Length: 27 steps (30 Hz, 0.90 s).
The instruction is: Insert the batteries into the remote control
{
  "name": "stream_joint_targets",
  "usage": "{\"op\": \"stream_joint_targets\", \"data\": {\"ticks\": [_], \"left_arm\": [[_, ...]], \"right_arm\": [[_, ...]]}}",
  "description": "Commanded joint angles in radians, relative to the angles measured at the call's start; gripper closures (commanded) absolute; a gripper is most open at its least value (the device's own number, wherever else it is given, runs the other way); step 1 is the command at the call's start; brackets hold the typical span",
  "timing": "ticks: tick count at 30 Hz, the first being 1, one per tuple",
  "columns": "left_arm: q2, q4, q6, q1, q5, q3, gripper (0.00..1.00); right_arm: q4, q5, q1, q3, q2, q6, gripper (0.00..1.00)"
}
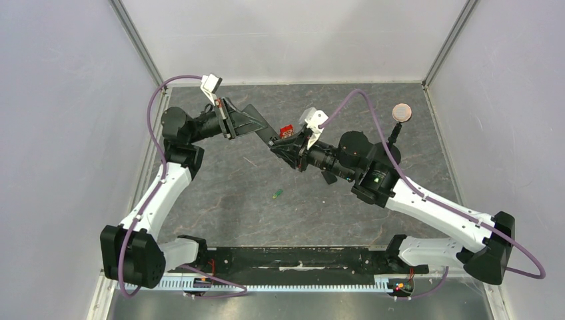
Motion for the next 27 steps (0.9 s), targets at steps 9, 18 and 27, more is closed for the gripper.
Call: {"op": "stream_joint_targets", "data": {"ticks": [9,18,27], "left_arm": [[-0.02,0.086,-0.039,-0.001,-0.034,-0.017,0.98],[-0.026,0.08,-0.036,-0.001,-0.048,-0.001,0.98],[-0.044,0.072,-0.033,-0.001,-0.113,-0.01,0.98]], "right_arm": [[-0.031,0.038,0.004,0.044,-0.02,0.082,0.53],[-0.069,0.09,0.005,0.1,-0.073,0.145,0.36],[-0.009,0.283,0.003,0.052,-0.073,0.401,0.02]]}}
